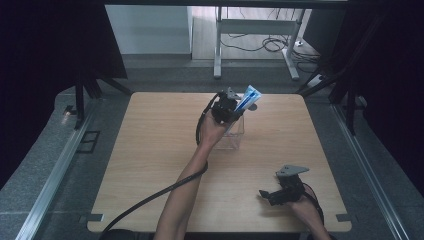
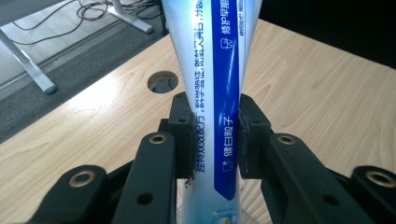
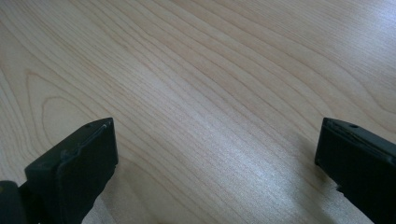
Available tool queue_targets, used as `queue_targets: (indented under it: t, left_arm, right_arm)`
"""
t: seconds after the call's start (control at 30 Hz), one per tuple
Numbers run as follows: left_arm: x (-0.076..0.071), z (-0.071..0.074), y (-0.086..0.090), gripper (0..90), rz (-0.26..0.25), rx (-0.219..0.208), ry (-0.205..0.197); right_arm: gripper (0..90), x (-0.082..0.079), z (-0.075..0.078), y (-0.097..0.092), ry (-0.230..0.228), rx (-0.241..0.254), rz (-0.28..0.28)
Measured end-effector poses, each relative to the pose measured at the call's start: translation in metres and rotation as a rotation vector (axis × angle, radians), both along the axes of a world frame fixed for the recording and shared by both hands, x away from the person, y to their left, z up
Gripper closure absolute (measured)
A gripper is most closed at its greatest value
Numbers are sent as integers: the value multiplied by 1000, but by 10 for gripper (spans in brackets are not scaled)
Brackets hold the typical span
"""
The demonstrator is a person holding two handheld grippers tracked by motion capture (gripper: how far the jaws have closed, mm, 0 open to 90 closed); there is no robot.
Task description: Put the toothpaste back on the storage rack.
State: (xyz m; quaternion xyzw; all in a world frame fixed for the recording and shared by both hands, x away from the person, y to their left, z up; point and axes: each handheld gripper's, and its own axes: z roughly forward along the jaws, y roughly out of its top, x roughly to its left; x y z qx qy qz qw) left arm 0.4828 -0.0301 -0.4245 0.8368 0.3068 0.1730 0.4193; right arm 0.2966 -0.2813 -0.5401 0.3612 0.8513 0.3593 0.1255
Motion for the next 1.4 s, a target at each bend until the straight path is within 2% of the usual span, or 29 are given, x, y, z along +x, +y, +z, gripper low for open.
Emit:
queue_targets:
  t: [0.27, 0.47, 0.63, 0.9, 1.4]
  left_arm:
    - [-1, -10, 3, 715, -14, 23, 7]
    - [-2, -15, 6, 713, -13, 18, 14]
    - [-3, -19, 8, 710, -22, 32, 14]
    - [-6, -19, 10, 705, -40, 33, 20]
    - [-15, -19, 11, 697, -64, 73, 17]
  right_arm:
    - [0, 0, 0, 0, 2, -1, -3]
    - [0, 0, -1, 0, 5, -2, -2]
    - [0, 0, -1, 0, 4, -3, -2]
    - [0, 0, -1, 0, 4, -4, -1]
    - [0, 0, -1, 1, 6, -9, 2]
